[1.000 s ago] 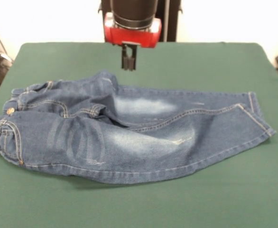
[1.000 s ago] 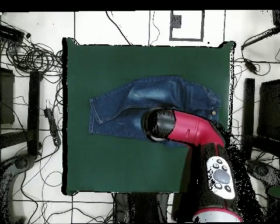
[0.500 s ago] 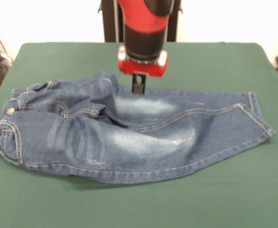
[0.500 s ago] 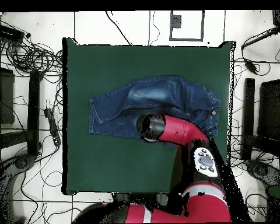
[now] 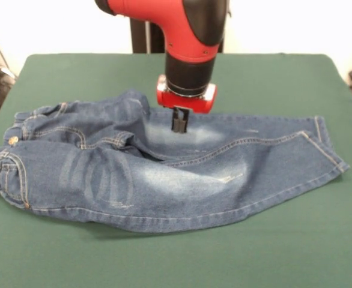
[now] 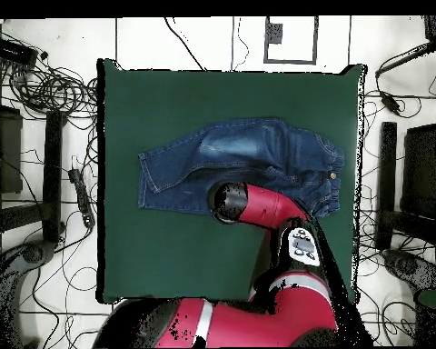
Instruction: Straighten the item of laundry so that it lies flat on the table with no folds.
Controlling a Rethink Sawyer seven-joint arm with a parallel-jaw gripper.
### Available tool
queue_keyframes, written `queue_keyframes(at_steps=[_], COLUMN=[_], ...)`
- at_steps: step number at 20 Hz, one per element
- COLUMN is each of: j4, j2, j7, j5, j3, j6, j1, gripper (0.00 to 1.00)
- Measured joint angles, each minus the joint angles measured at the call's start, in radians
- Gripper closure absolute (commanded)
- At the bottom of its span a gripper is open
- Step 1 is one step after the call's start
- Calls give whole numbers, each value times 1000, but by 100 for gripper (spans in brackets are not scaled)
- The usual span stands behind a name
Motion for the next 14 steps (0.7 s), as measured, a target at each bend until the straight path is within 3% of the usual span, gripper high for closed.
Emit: queue_keyframes(at_steps=[14], j4=[9], j2=[38], j7=[138], j5=[192], j3=[-117], j6=[-35], j1=[124], gripper=[100])
